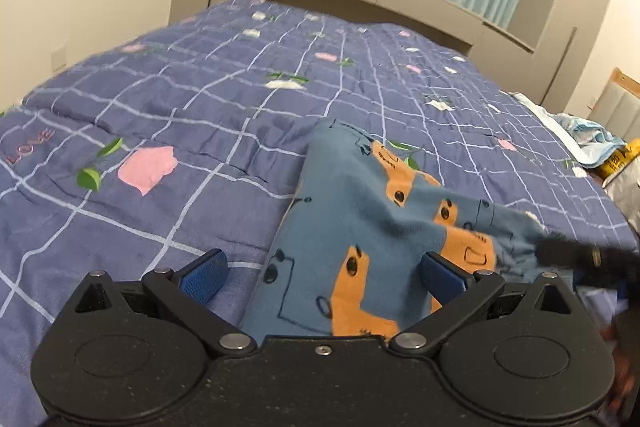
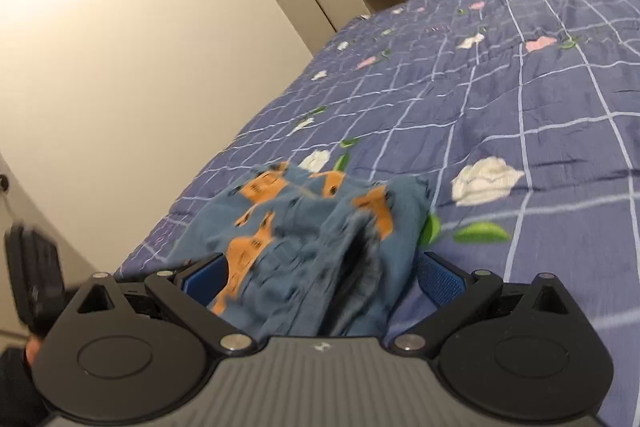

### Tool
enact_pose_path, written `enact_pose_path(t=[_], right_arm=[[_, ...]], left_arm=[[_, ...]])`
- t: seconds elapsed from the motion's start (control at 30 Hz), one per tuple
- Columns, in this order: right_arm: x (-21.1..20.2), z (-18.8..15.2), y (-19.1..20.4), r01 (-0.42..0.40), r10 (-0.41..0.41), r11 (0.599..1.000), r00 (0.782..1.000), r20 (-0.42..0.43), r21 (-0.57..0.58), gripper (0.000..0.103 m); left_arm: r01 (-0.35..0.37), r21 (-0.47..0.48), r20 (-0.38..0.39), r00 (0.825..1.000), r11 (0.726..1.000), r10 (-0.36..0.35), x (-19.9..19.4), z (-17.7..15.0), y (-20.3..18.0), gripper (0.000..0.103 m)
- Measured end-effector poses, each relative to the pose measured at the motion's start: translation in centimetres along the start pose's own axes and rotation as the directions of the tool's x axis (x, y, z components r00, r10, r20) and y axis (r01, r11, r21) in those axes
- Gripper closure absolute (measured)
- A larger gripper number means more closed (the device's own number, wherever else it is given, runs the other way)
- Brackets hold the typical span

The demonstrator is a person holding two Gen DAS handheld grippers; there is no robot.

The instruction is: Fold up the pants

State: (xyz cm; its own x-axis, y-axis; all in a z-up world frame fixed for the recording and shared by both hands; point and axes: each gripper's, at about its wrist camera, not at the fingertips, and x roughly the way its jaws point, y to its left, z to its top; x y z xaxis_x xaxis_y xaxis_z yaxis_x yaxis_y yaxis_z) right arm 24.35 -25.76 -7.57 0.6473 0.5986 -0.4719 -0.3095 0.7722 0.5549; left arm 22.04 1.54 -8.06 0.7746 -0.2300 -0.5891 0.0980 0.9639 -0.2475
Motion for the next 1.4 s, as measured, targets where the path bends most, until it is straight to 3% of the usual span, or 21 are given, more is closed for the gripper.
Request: enact_pose_path(t=[0.1,0.33,0.53,0.6,0.77,1.0,1.17,1.4], right_arm=[[0.4,0.3,-1.2,-0.047,0.047,0.998,0.999,0.008,0.041,0.000],[-0.1,-0.5,-1.3,-0.061,0.060,0.998,0.997,0.046,0.025,0.002],[-0.7,-0.9,-1.4,0.010,-0.013,0.999,0.997,0.071,0.044,0.028],[-0.7,-1.1,-1.4,0.050,-0.053,0.998,0.996,0.071,0.045,0.051],[-0.8,-1.3,-1.2,0.060,-0.063,0.998,0.995,0.077,0.036,0.054],[-0.9,-1.3,-1.3,0.055,-0.058,0.998,0.995,0.079,0.041,0.054],[-0.9,-1.3,-1.3,0.052,-0.056,0.998,0.995,0.081,0.042,0.054],[-1.2,-1.4,-0.9,0.060,-0.062,0.998,0.993,0.098,0.019,0.071]], left_arm=[[-0.007,0.052,0.031,0.999,0.999,0.006,-0.1,-1.0,-0.3,0.001],[0.009,0.030,0.032,0.999,1.000,-0.010,-0.1,-1.0,0.1,0.000],[0.041,-0.003,0.048,0.998,0.999,-0.040,-0.3,-1.1,0.8,0.001],[0.043,-0.005,0.047,0.998,0.999,-0.043,-0.4,-1.0,0.8,0.001],[0.028,-0.007,0.010,1.000,1.000,-0.028,-0.9,-0.5,0.5,0.002],[0.002,-0.141,-0.056,0.998,0.990,-0.010,-1.6,1.1,1.2,0.026],[-0.003,-0.161,-0.084,0.996,0.987,-0.010,-1.7,1.5,1.2,0.054],[-0.018,-0.156,-0.085,0.996,0.988,0.004,-1.9,2.0,0.2,0.069]])
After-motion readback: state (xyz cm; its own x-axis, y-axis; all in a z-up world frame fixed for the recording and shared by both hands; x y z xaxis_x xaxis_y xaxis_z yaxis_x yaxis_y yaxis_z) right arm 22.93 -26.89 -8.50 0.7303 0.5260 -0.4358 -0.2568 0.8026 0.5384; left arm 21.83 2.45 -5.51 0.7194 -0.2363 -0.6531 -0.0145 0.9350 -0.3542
